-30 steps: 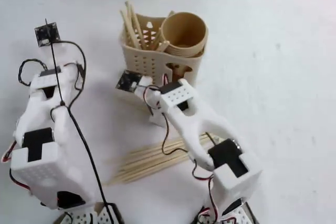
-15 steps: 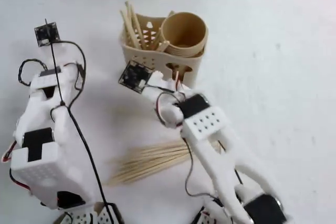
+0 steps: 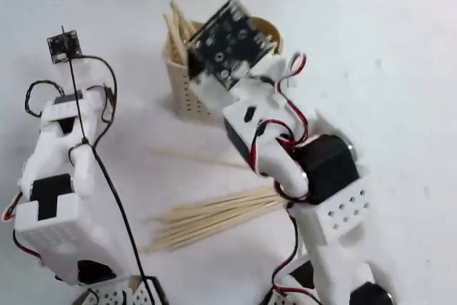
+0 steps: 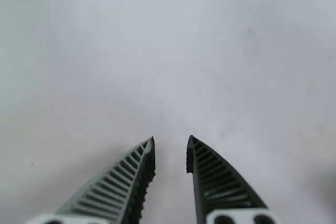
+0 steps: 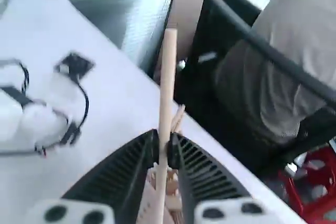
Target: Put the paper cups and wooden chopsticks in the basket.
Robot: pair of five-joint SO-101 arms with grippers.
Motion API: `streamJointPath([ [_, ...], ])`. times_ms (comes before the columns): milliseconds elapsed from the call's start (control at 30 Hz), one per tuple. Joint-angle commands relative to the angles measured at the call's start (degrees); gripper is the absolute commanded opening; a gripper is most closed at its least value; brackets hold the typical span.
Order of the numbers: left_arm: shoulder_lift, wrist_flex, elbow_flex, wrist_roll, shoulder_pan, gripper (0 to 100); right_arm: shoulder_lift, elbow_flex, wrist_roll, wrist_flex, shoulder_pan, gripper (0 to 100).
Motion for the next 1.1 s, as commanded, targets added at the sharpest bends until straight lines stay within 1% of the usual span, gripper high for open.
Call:
streamJointPath([
  [0, -0.31, -1.14, -1.85, -0.79, 0.4, 11, 4.97, -12.31, -3.08, -9.71, -2.59, 1.8],
  [100, -0.31, -1.14, -1.85, -0.79, 0.4, 11, 10.95, -17.41, -1.23, -19.65, -3.12, 1.8],
  [200, -0.31, -1.14, -1.85, -0.79, 0.4, 11, 16.75, -21.1, -1.14, -23.43, -2.68, 1.8],
  [300, -0.31, -1.14, -1.85, -0.79, 0.4, 11, 22.29, -21.8, -1.14, -23.25, -1.89, 1.8],
  [433, -0.31, -1.14, -1.85, -0.79, 0.4, 12, 27.12, -22.07, -0.88, -20.18, -0.75, 1.8],
  [833, -0.31, -1.23, -1.85, -0.79, 0.4, 12, 31.34, -21.89, -0.88, -12.35, 0.13, 2.4],
  [1000, -0.31, -1.23, -1.85, -0.79, 0.4, 12, 30.9, -22.15, -1.14, -11.12, 0.13, 16.3],
  [1067, -0.31, -1.23, -1.85, -0.79, 0.4, 12, 30.73, -22.33, -1.14, -11.12, 0.13, 17.6],
])
